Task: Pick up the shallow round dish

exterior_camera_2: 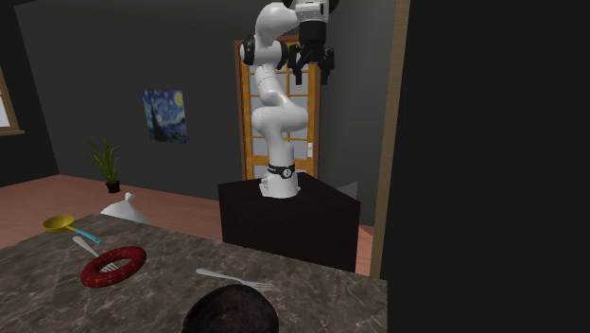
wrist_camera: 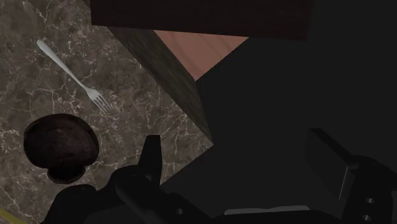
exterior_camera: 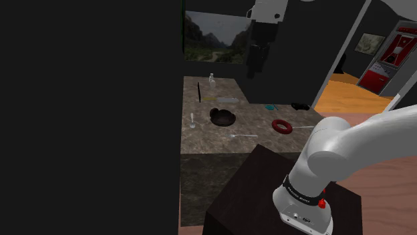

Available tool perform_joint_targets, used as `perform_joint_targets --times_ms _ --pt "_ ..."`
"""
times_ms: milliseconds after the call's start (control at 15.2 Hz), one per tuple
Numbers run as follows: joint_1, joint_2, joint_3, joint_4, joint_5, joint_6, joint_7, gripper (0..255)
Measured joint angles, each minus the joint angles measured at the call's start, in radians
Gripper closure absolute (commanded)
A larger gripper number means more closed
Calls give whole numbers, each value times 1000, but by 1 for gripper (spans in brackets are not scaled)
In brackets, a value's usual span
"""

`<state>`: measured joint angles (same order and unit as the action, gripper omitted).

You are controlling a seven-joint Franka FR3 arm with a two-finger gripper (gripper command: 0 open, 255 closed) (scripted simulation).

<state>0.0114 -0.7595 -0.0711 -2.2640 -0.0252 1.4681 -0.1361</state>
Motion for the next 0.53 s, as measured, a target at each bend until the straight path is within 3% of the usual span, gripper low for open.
perform_joint_targets --times_ms 132,528 --pt "2 5 -11 -5 -7 8 -19 0" --pt "17 64 -152 -54 -92 97 -264 0"
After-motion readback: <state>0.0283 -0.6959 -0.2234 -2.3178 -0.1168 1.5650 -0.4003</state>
